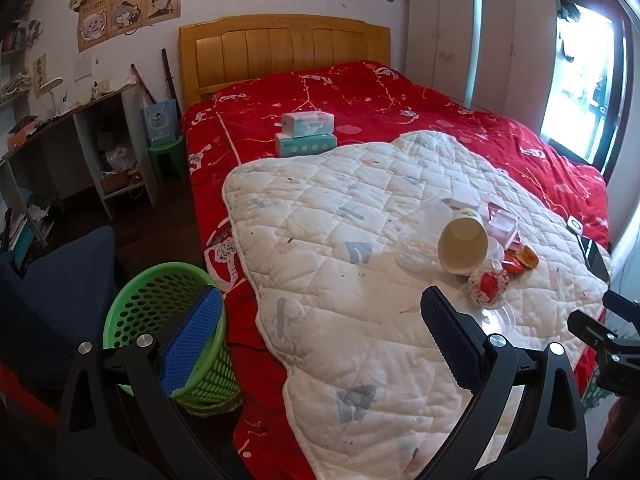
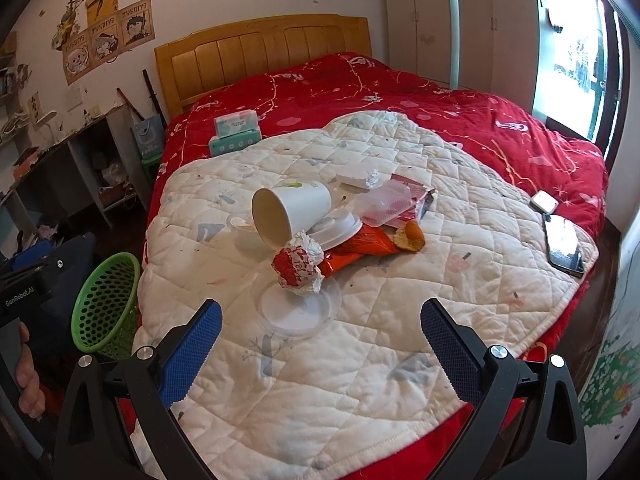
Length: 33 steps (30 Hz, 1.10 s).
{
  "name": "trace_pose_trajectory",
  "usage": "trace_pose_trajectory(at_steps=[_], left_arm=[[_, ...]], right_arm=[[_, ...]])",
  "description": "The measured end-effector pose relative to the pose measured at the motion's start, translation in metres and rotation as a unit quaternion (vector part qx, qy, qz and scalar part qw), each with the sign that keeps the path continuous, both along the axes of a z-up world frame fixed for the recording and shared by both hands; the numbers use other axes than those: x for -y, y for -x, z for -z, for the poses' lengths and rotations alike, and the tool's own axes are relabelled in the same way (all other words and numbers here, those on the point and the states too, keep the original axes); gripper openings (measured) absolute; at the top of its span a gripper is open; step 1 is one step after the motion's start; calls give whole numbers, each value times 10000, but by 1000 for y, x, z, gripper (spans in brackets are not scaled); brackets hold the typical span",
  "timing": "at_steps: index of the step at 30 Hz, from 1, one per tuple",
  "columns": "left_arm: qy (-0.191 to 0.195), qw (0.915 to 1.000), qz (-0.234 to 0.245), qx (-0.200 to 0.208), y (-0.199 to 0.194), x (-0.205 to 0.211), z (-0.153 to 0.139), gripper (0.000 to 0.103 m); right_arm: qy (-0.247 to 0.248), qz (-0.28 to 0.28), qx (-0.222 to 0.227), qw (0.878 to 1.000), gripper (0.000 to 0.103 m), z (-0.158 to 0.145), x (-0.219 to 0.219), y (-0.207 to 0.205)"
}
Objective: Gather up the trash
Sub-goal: 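Grasp the crumpled red-and-white wrapper with the right tool while the left tool grasps the paper cup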
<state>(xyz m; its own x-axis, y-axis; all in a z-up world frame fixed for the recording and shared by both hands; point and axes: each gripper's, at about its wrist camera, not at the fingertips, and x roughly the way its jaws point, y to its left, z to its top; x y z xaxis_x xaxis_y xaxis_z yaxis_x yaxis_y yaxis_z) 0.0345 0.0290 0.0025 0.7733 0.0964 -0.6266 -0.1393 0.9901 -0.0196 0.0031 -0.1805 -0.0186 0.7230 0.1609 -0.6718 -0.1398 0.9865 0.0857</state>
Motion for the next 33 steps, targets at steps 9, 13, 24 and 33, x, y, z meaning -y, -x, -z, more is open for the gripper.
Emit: trace_pose_trajectory(at_steps=[9,13,24,33], left_arm=[[-20,10000,26,-89,-22,2,6,98],[-20,9999,43,-119,-33,2,7,98],[-89,9998,75,-137,-59,-1,8,98],[-53,9991,341,-250,-77,5,16,98]], right_arm=[[20,-93,-78,9999,96,7,-7,-24],[18,-148,-153,9998,96,13,-11,-37],[-173,-237,-513,9982,96,39,-19,-74],[-130,-305,-738,9967,83,58,-33,-106]])
